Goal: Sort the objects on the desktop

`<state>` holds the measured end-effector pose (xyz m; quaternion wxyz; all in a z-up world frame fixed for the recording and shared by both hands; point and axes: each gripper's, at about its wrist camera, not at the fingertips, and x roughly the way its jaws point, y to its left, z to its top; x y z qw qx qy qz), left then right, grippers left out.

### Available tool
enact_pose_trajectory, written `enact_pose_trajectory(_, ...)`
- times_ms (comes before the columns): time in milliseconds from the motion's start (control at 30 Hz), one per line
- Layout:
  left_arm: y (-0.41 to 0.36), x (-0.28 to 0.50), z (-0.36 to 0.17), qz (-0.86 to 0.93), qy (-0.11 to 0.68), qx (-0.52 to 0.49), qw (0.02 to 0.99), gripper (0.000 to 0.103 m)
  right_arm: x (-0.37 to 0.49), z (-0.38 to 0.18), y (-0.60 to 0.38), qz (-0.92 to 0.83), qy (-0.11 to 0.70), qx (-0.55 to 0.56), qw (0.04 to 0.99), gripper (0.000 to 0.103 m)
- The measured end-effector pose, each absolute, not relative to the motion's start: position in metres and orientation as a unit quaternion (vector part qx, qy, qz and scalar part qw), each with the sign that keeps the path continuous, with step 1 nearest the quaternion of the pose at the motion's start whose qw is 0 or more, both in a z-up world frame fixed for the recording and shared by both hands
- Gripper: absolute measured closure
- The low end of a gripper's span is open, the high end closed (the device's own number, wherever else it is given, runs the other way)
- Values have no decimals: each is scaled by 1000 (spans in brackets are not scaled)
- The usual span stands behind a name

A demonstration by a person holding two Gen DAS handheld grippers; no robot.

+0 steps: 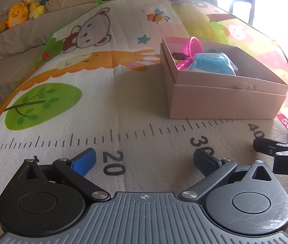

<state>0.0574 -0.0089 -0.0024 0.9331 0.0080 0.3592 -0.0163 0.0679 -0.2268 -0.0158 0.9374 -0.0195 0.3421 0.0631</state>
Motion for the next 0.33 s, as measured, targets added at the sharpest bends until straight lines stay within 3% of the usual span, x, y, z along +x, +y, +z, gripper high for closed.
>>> enact_pose_trajectory(333, -8, 58, -3, -19, 359, 6, 933, 0, 67, -16, -227, 63, 342, -19, 937, 0)
